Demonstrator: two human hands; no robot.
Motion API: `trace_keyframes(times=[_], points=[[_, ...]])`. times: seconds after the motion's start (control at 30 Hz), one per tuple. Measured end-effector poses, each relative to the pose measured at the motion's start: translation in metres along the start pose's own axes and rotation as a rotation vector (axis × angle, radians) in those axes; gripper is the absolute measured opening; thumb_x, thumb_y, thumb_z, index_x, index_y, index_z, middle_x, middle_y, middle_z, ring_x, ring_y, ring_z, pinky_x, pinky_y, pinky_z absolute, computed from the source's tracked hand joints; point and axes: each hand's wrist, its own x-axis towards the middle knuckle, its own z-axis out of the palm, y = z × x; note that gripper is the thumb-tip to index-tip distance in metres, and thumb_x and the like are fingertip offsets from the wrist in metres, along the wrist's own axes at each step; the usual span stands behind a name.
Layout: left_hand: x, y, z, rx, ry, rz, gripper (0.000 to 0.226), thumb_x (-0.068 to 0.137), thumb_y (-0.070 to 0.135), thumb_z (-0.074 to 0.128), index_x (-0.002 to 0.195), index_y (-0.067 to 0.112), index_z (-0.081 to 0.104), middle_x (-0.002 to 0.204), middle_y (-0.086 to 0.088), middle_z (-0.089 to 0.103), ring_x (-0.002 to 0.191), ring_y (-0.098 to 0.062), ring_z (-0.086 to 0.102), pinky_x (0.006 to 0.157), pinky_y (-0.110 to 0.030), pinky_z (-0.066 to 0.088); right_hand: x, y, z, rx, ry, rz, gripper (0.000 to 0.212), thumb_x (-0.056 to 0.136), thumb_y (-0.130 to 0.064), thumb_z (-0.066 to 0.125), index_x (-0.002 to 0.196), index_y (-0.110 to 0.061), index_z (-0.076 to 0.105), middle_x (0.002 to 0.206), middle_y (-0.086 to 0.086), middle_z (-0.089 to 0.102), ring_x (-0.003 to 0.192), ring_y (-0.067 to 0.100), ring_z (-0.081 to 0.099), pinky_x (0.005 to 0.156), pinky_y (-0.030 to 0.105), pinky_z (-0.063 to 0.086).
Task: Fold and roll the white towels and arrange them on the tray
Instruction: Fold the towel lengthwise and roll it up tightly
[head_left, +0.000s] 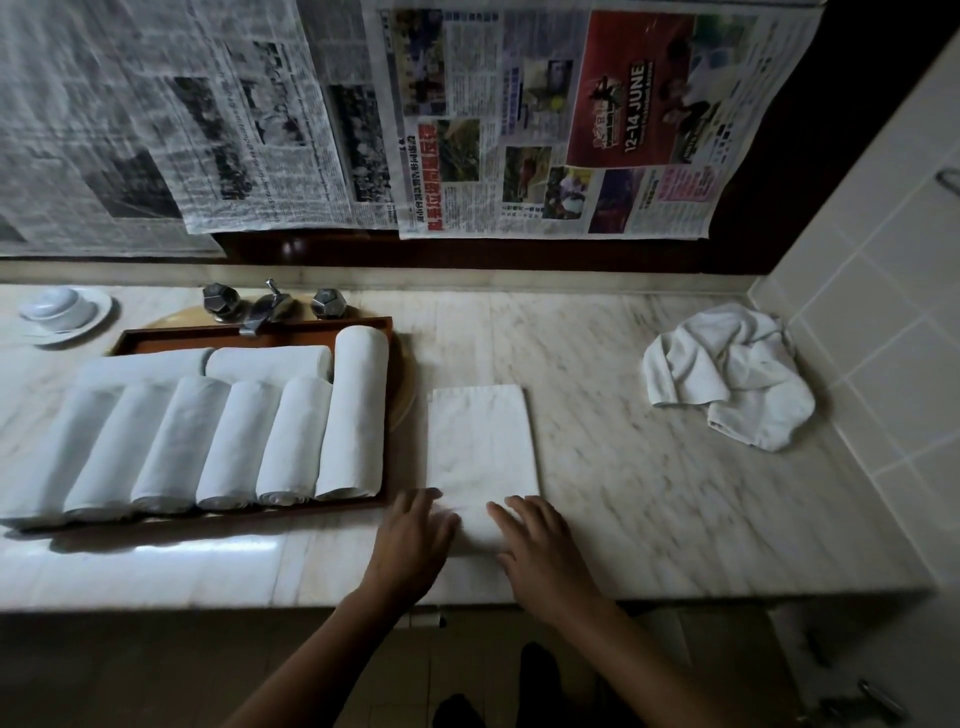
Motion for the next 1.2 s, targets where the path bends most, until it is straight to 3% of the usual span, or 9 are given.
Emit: trace_keyframes(times=[0.07,0.17,0.47,0.6,0.77,0.9,0.97,1.07,1.2], points=[[0.002,0.0,0.005,0.142,0.015,0.168,0.052,0.102,0.054,0.036,0.135,0.02,0.059,0.14,-0.002,0.054,0.119,-0.025,0.054,0.096,-0.037,0.046,0.008,0.004,-0.007,0.024,-0.053,-0.014,0.069,0.084,-0.033,0.07,0.148,-0.022,0.045,0.145,0.004,0.051,0.131,0.03,0.048,0.111,0.045,0.044],[0.0,0.009,0.006,0.238,-0.057,0.232,0.061,0.103,0.058,0.029,0.147,0.02,0.049,0.15,0.0,0.05,0.133,-0.023,0.048,0.103,-0.042,0.043,0.018,0.007,-0.02,0.054,-0.164,-0.017,0.066,0.091,-0.038,0.061,0.152,-0.026,0.039,0.147,0.0,0.046,0.134,0.026,0.042,0.111,0.042,0.04],[-0.029,0.007,0.005,0.292,-0.167,0.219,0.068,0.1,0.068,0.005,0.141,0.032,0.046,0.129,0.012,0.053,0.113,-0.016,0.052,0.093,-0.04,0.04,0.005,0.009,-0.037,0.18,-0.442,0.038,0.058,0.098,-0.05,0.052,0.152,-0.039,0.032,0.148,-0.006,0.045,0.136,0.019,0.041,0.109,0.041,0.04],[-0.037,0.01,0.005,0.236,-0.143,0.175,0.076,0.095,0.069,-0.009,0.13,0.031,0.047,0.121,0.014,0.051,0.104,-0.014,0.048,0.089,-0.038,0.039,-0.004,0.0,-0.048,0.185,-0.42,0.106,0.049,0.104,-0.045,0.047,0.149,-0.029,0.038,0.147,0.001,0.048,0.132,0.026,0.045,0.104,0.038,0.038],[-0.025,0.016,0.006,0.16,-0.182,0.023,0.062,0.09,0.072,0.008,0.114,0.032,0.049,0.111,0.012,0.047,0.105,-0.015,0.045,0.088,-0.04,0.039,-0.006,-0.006,-0.039,0.157,-0.273,0.102,0.045,0.101,-0.049,0.045,0.138,-0.027,0.055,0.139,-0.005,0.054,0.126,0.022,0.048,0.103,0.038,0.041],[-0.015,0.012,0.007,0.054,-0.223,-0.035,0.056,0.085,0.074,0.02,0.112,0.035,0.051,0.11,0.014,0.045,0.113,-0.015,0.045,0.089,-0.04,0.045,-0.021,-0.017,-0.023,0.086,0.017,0.047,0.041,0.086,-0.032,0.071,0.126,-0.024,0.066,0.126,-0.001,0.062,0.111,0.023,0.059,0.092,0.038,0.055],[-0.011,0.01,0.009,-0.012,-0.211,-0.071,0.053,0.085,0.076,0.03,0.11,0.035,0.053,0.111,0.013,0.049,0.116,-0.015,0.047,0.089,-0.039,0.046,-0.028,-0.023,-0.013,0.072,0.021,0.034,0.053,0.084,-0.024,0.074,0.135,-0.023,0.061,0.134,0.002,0.058,0.12,0.025,0.055,0.104,0.043,0.048],[-0.006,0.011,0.013,-0.154,-0.111,-0.191,0.039,0.093,0.057,0.062,0.111,0.022,0.061,0.108,0.001,0.052,0.109,-0.02,0.053,0.082,-0.032,0.041,-0.032,-0.022,-0.002,-0.002,-0.023,0.018,0.065,0.087,-0.028,0.067,0.149,-0.021,0.049,0.149,0.006,0.05,0.136,0.031,0.047,0.118,0.052,0.024],[-0.005,0.005,0.017,0.125,-0.075,-0.055,0.063,0.092,0.074,0.032,0.125,0.029,0.059,0.123,0.004,0.05,0.11,-0.02,0.051,0.077,-0.034,0.043,-0.024,-0.017,-0.004,-0.019,-0.088,0.017,0.076,0.085,-0.028,0.069,0.155,-0.022,0.038,0.154,0.004,0.044,0.141,0.031,0.04,0.12,0.053,0.02]])
